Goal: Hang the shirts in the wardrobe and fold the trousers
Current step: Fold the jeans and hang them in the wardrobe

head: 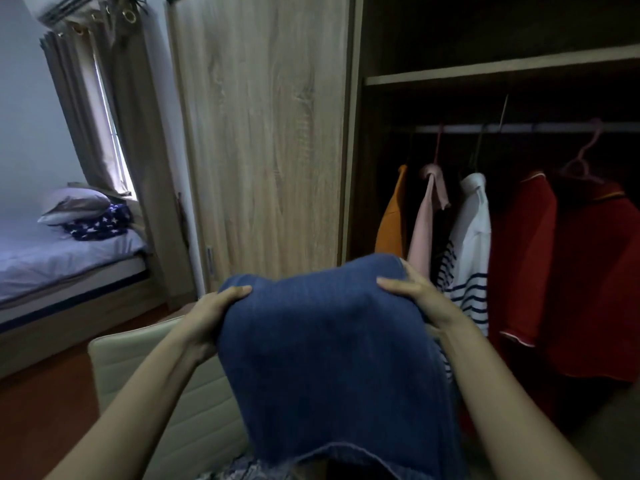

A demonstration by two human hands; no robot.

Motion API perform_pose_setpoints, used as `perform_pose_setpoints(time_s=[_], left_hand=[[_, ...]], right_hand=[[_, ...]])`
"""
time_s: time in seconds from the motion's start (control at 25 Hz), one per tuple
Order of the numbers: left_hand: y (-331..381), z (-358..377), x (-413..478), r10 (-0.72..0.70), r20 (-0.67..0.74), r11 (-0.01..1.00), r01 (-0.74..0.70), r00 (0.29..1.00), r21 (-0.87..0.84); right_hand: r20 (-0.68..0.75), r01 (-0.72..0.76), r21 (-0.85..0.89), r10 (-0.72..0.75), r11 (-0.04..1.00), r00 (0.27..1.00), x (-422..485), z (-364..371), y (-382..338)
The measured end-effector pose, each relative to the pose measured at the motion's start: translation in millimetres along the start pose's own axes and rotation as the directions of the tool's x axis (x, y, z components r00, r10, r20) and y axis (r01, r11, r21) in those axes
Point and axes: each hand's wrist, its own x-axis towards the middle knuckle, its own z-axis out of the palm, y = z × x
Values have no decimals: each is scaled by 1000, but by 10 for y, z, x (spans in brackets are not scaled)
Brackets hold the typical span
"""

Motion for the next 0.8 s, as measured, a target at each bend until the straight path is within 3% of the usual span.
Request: perform_pose_setpoints(time_s=[0.12,0.24,0.32,0.52,0.68,0.8], left_hand=[[-99,-69,80,-25,64,1000,26,998,-11],[-164,-149,168,48,139,997,-55,989,53],[-156,-169,182,72,235,986,-104,969,131],[-48,-111,67,218,326,896,-321,920,307],[309,12,67,546,201,711,-577,813,402],[375,-62,103,602,167,631,-593,781,500]], right_hand=[[18,-33,-36,34,999,999,-113,-124,223],[-223,-54,-44,43,998,974,-160,-123,307],[-288,-45,-124,7,991,958,-179,-135,295],[-43,139,-282,-157,949,987,-415,-249,86],[3,388,-429,-429,816,903,-421,-183,-127],[-214,391,-548,-576,739,789,-338,-46,-154]])
